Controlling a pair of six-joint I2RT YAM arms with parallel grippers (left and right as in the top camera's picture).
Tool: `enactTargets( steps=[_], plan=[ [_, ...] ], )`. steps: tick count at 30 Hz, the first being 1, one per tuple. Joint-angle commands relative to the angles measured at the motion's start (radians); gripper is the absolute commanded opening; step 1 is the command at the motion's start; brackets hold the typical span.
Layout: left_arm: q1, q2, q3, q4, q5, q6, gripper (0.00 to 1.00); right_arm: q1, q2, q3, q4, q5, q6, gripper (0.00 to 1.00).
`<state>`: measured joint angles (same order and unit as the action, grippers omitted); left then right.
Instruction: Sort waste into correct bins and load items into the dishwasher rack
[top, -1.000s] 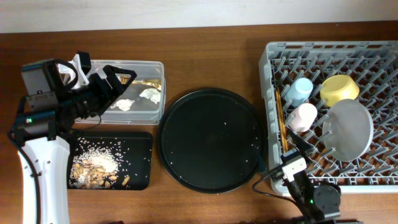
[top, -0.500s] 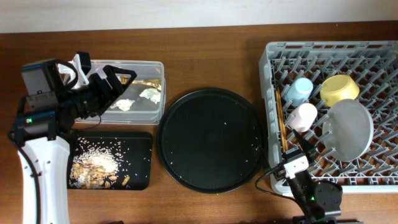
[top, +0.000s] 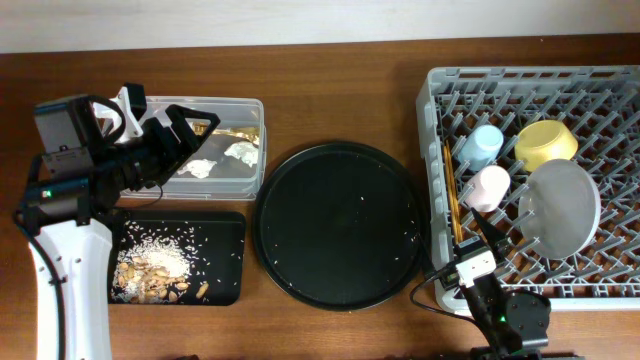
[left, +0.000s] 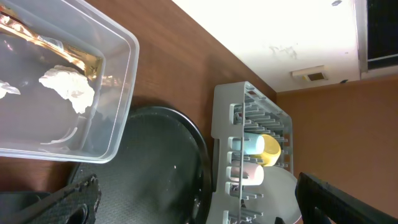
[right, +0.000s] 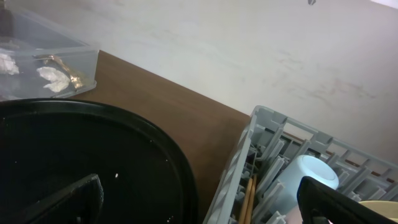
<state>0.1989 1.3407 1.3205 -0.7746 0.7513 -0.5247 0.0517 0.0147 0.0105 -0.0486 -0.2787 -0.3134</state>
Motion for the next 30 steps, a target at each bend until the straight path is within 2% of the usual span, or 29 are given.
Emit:
enactTargets(
  steps=[1,18,24,30],
  plan=[
    [0.005,0.000,0.007,0.002,0.008,-0.005,0.99,-0.008,-0.010,-0.005,-0.007,0.002,0.004,0.98],
    [0.003,-0.021,0.007,0.002,0.007,-0.005,0.99,-0.008,-0.010,-0.005,-0.007,0.002,0.004,0.99],
    [0.003,-0.159,0.007,0.002,0.007,-0.005,0.99,-0.008,-0.010,-0.005,-0.007,0.002,0.004,0.98],
    [-0.023,-0.371,0.005,-0.004,0.007,0.003,0.99,-0.008,-0.010,-0.005,-0.007,0.002,0.004,0.99]
  ],
)
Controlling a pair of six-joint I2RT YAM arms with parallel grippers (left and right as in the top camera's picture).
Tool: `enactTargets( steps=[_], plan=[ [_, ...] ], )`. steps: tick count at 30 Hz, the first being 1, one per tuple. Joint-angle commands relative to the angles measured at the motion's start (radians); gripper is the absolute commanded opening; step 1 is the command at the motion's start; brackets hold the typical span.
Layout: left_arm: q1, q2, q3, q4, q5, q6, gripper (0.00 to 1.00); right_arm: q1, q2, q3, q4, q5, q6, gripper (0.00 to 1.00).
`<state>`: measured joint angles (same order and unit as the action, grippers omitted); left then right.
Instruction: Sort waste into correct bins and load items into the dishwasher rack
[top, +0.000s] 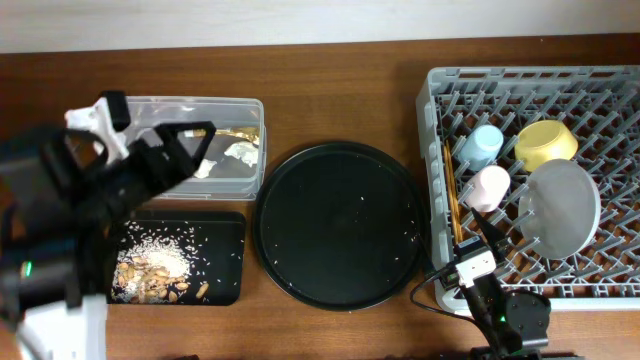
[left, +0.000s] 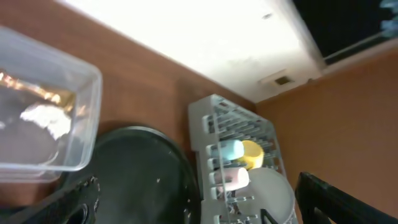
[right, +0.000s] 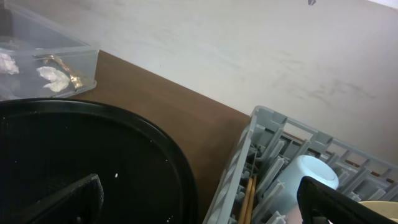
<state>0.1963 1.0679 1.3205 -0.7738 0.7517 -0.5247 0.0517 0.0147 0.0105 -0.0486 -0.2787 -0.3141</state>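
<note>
My left gripper (top: 188, 150) hangs open and empty, high over the near edge of the clear plastic bin (top: 250, 180); the arm shows blurred. The bin holds white tissue (left: 45, 119) and a gold wrapper (left: 31, 90). Food scraps (top: 150, 268) lie in the black rectangular tray (top: 228, 255). The round black tray (top: 340, 225) has only crumbs on it. The grey dish rack (top: 432, 120) holds a blue cup (top: 482, 145), a pink cup (top: 490, 185), a yellow bowl (top: 547, 142), a grey plate (top: 562, 205) and chopsticks (top: 452, 200). My right gripper (top: 478, 240) rests open and empty at the rack's near left corner.
The brown table (top: 340, 100) runs to a pale wall at the back. The rack's left rim (right: 239, 165) stands close beside my right gripper (right: 199, 199), with the round tray's edge just left of it.
My left arm has risen: its wrist view now takes in the bin, round tray and rack from higher up, and the arm looms larger and blurred overhead. The right arm is unchanged.
</note>
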Motion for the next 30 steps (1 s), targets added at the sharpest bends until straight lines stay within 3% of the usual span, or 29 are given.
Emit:
enactTargets(
  steps=[1,5,16,25,30],
  plan=[
    [-0.027,-0.118,0.003,-0.009,0.007,0.003,0.99,-0.008,-0.010,-0.005,-0.007,0.002,0.005,0.98],
    [-0.050,-0.221,-0.057,-0.034,-0.021,0.003,0.99,-0.008,-0.010,-0.005,-0.007,0.002,0.005,0.98],
    [-0.090,-0.511,-0.556,0.011,-0.315,0.002,0.99,-0.008,-0.010,-0.005,-0.007,0.002,0.005,0.98],
    [-0.142,-0.715,-1.000,0.542,-0.331,0.003,0.99,-0.008,-0.010,-0.005,-0.007,0.002,0.005,0.98],
    [-0.142,-0.758,-1.176,0.746,-0.361,0.003,0.99,-0.008,-0.010,-0.005,-0.007,0.002,0.005,0.98]
  ],
)
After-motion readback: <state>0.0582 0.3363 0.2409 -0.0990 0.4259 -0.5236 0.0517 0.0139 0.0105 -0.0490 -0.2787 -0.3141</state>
